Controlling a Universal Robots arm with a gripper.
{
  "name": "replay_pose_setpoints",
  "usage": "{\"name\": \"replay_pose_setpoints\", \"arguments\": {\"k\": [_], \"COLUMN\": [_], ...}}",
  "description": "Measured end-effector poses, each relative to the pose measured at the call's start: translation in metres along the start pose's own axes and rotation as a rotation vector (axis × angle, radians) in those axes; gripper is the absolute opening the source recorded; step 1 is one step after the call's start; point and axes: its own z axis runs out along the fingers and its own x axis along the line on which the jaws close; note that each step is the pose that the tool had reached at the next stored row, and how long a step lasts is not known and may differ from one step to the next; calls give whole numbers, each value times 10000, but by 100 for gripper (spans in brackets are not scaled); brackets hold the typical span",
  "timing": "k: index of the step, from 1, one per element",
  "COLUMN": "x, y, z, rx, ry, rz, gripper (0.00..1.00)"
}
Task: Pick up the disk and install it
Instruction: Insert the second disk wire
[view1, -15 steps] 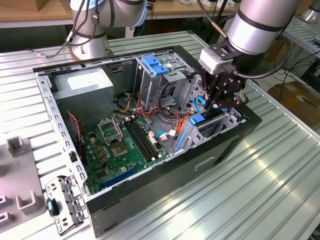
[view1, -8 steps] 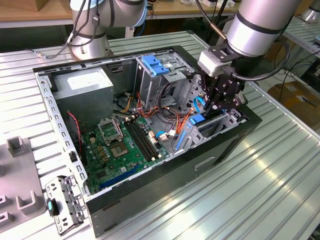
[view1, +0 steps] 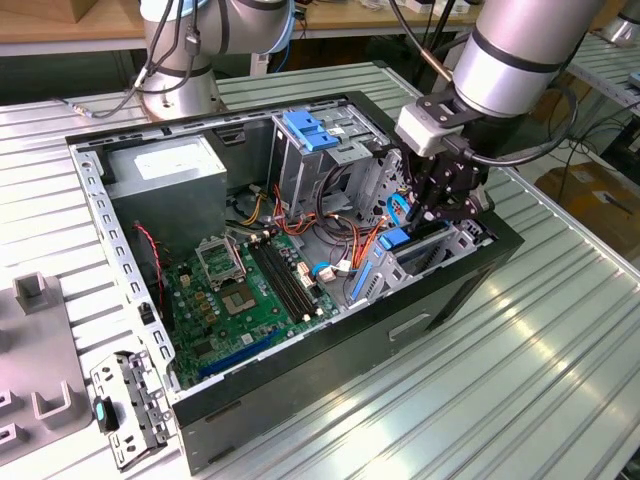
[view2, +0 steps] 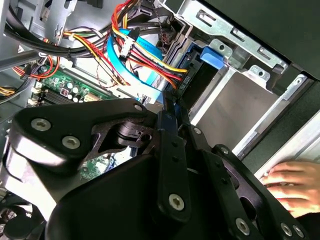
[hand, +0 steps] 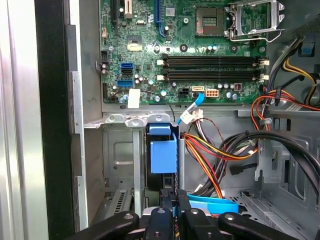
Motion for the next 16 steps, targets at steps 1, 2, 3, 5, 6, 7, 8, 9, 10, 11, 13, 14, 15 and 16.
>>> {"name": "replay_pose_setpoints", "arguments": {"k": [1, 2, 3, 5, 6, 7, 8, 9, 10, 11, 13, 14, 15, 16], "x": [0, -1, -2, -4, -6, -7, -9, -10, -11, -11, -11, -11, -11, -11], "y": [-1, -2, -4, -8, -9, -11, -12, -13, -12, -12, -12, -13, -12, -12], "z": [-10, -36, -61, -113, -137, -156, -174, -185, -186, -186, -186, -187, -187, -187], "rx": [1, -1, -1, 0, -1, -1, -1, 0, 0, 0, 0, 0, 0, 0], "ry": [-3, -1, 5, 5, 10, 13, 17, 21, 19, 19, 19, 21, 21, 21], "rz": [1, 1, 0, 1, 0, -1, -1, -1, -1, 0, 0, -1, 0, -1], "gripper": [17, 17, 24, 24, 24, 24, 24, 24, 24, 24, 15, 11, 11, 11]}}
